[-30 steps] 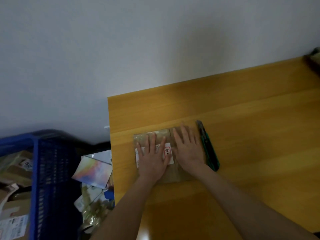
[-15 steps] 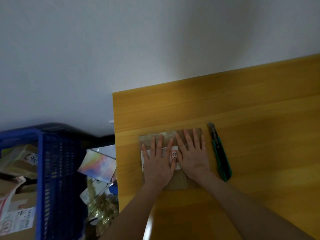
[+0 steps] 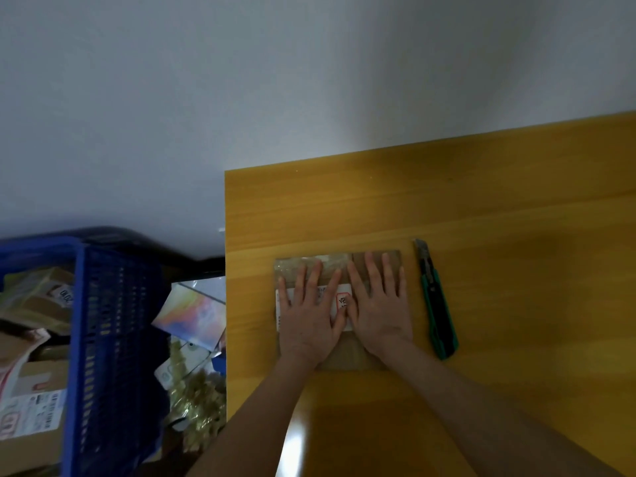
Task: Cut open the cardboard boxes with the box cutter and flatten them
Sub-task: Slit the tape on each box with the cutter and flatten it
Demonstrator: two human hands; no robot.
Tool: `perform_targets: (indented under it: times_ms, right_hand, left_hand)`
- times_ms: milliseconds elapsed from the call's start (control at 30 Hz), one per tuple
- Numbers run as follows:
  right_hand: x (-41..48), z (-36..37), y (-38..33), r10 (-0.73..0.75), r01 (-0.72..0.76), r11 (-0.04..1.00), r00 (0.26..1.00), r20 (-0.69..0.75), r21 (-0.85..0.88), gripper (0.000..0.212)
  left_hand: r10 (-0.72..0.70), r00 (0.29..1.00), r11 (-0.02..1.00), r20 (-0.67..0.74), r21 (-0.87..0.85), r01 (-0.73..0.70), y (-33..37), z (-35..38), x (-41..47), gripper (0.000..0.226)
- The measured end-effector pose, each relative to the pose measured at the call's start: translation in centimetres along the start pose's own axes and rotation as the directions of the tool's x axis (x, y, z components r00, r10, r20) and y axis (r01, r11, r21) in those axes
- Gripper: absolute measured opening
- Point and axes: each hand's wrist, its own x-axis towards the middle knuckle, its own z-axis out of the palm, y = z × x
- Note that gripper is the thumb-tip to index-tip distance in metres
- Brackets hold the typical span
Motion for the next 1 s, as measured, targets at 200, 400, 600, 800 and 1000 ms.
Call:
perform_targets:
  times_ms: [200, 400, 600, 800, 1000]
  right_hand:
    - [0.0, 0.0, 0.1, -0.033, 0.034, 0.999, 0.999, -0.027, 0.007, 0.059]
    - [0.0, -2.1, 1.0, -0.073, 0.058, 0.979, 0.994, 0.075, 0.195, 0.066]
    - [-4.4, -6.0, 2.5, 0.221, -0.256, 0.814, 0.967, 0.129, 0.522, 0.054]
    - [-8.2, -6.8, 0.2, 0.367, -0.511, 0.585, 0.859, 0.357, 0.629, 0.099]
    - [-9.3, -10.5, 1.2, 0.471, -0.548, 0.191, 0.779, 0.414, 0.815, 0.114]
  left_hand:
    - [0.000, 0.999, 1.000, -0.036, 0.015, 0.000, 0.0, 0.1, 0.0, 0.054]
    - [0.005, 0.999, 1.000, 0.045, 0.030, -0.006, -0.1, -0.2, 0.0, 0.057]
    - [-0.083, 0.988, 0.985, 0.130, -0.142, 0.102, -0.4, -3.6, -0.7, 0.064]
    - [-0.536, 0.790, 0.513, 0.298, -0.629, 0.585, 0.0, -7.1, -3.1, 0.076]
    - [-0.550, 0.764, 0.340, 0.336, -0.746, 0.573, 1.8, -10.7, -2.0, 0.065]
